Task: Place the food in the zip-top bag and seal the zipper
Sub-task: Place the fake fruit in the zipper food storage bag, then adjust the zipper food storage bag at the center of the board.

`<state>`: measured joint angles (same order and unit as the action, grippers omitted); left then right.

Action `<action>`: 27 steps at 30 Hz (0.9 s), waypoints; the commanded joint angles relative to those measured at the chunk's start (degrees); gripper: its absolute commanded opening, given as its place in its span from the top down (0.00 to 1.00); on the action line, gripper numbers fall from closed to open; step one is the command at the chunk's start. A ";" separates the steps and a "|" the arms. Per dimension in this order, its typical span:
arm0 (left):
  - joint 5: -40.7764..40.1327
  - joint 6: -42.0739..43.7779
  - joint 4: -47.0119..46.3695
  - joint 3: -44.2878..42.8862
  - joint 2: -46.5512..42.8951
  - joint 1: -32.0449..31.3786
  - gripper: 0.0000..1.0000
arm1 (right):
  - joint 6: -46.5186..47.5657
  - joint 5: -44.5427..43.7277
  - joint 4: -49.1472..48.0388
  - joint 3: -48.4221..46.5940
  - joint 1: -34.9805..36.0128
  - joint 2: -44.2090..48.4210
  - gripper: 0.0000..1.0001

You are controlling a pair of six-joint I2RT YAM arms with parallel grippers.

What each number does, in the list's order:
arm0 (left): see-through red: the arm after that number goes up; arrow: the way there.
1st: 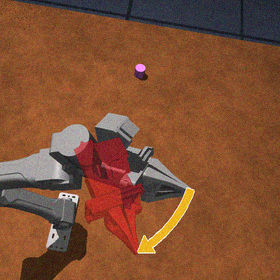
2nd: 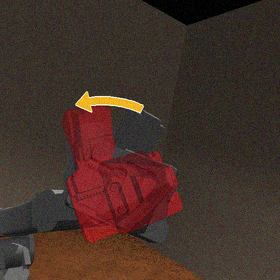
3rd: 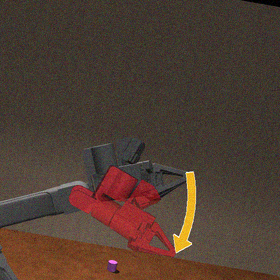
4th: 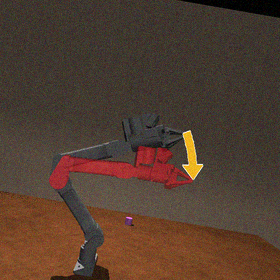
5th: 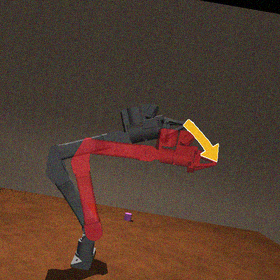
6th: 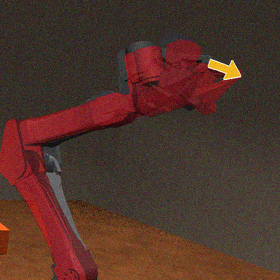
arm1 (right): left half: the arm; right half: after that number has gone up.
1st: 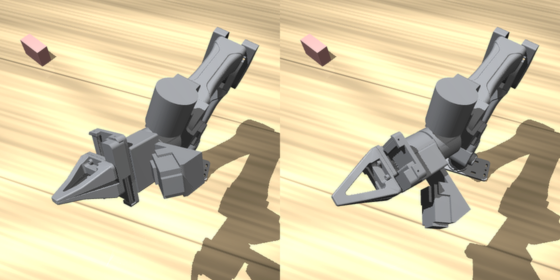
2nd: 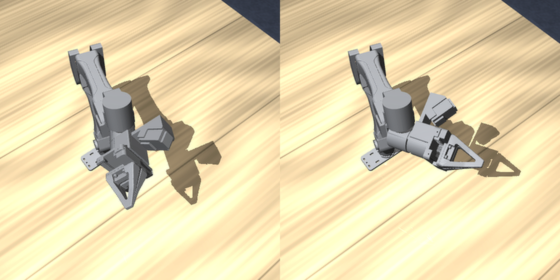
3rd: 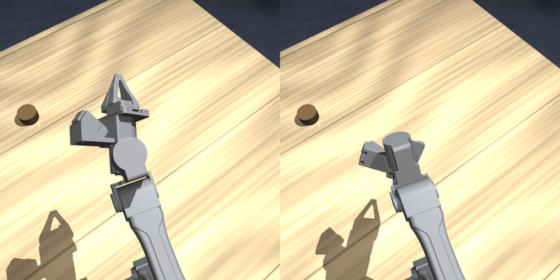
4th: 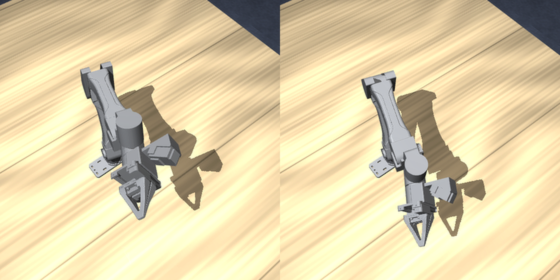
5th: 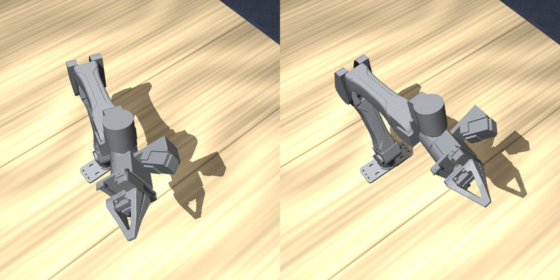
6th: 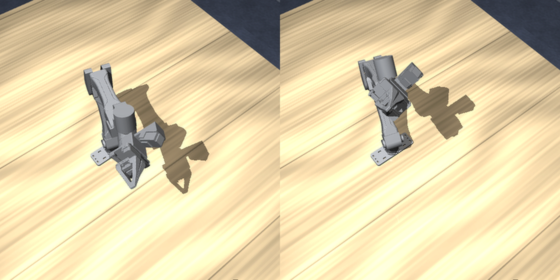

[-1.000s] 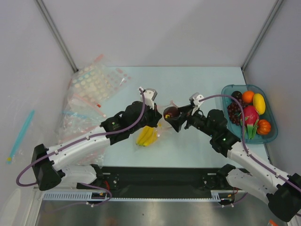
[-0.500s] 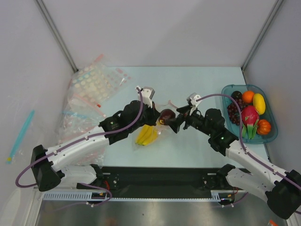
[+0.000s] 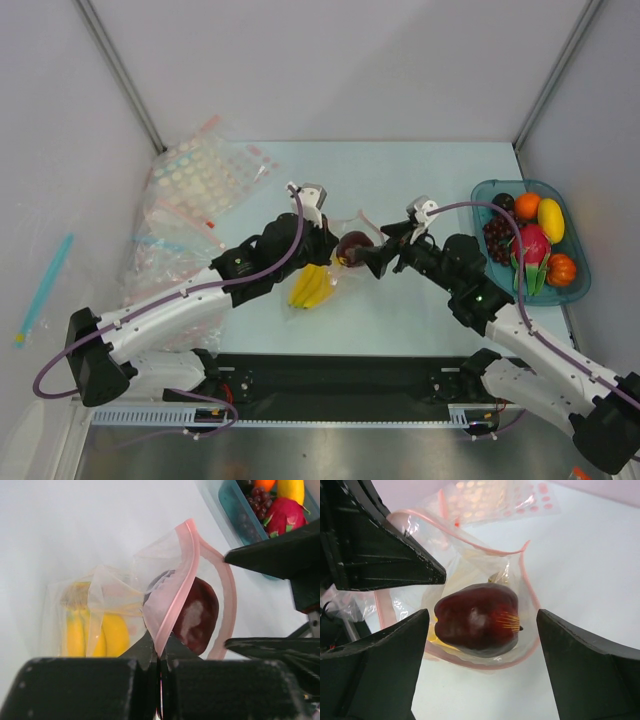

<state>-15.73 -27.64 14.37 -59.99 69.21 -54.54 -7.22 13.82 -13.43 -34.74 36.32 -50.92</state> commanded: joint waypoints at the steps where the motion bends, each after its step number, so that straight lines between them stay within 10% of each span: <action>1: -4.65 -1.63 -0.40 -0.84 -1.36 0.58 1.00 | -1.21 -5.29 -0.63 -0.59 0.25 3.27 0.10; 17: -10.55 -1.98 -0.57 0.84 -4.61 0.75 1.00 | -1.48 -6.45 3.50 -4.37 -0.10 -3.05 0.56; 23: -8.01 -1.45 -0.05 0.05 -4.17 0.75 1.00 | -1.39 -4.86 4.46 -5.60 -0.19 -3.49 1.00; 27: -3.44 -1.28 2.42 -2.68 -3.12 0.14 1.00 | -1.74 -5.56 3.42 -4.46 -0.10 -0.16 1.00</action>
<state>-22.85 -28.51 16.60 -59.29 66.37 -54.19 -8.97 8.40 -8.10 -37.28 36.25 -54.11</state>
